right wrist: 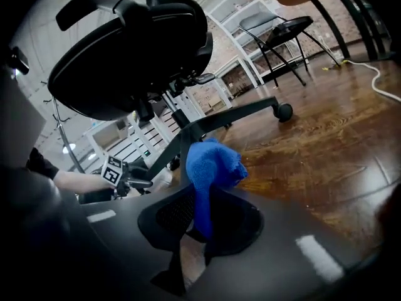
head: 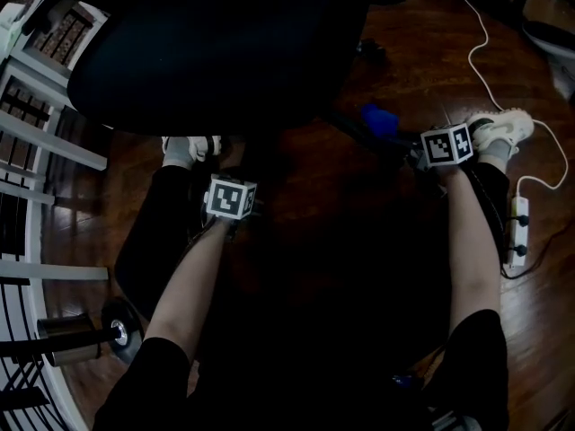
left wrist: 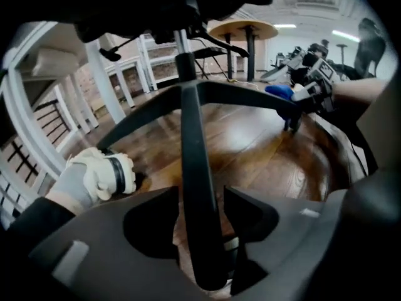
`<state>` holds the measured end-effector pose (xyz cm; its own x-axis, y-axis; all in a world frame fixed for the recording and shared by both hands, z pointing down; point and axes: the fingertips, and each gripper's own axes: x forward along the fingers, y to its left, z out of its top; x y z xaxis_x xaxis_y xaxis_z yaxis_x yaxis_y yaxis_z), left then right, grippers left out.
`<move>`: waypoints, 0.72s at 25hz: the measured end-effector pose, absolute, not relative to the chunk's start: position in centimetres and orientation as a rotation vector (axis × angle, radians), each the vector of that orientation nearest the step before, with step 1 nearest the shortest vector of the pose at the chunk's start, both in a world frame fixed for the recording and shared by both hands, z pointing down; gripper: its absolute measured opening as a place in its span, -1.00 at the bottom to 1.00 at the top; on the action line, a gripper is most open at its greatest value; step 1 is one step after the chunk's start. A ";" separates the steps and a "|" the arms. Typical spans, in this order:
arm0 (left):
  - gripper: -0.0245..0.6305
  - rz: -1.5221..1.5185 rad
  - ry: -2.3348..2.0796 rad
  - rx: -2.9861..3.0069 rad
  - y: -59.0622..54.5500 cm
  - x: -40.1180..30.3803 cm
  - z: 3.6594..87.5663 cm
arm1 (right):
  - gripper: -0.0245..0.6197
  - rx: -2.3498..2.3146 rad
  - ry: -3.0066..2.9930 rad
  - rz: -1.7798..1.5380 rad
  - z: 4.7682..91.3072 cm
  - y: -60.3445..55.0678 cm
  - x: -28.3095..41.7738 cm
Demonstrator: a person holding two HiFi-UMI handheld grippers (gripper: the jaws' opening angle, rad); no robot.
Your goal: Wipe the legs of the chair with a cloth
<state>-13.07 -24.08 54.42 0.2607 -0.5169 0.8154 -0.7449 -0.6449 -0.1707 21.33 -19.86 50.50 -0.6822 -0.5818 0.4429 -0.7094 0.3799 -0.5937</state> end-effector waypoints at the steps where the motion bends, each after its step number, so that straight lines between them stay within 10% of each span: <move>1: -0.31 1.377 -1.158 2.317 -23.8 -12.5 54.4 | -0.73 1.157 -2.476 1.210 50.3 -19.6 21.5; 18: -0.48 1.406 -1.079 2.405 -23.6 -11.1 54.8 | -0.73 1.078 -2.433 1.359 50.1 -13.6 19.9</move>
<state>-11.13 -23.57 54.84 0.3002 -0.5059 0.8087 -0.6503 -0.7288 -0.2146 19.91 -13.57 50.11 -0.7294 -0.5149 0.4505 -0.6536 0.3299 -0.6811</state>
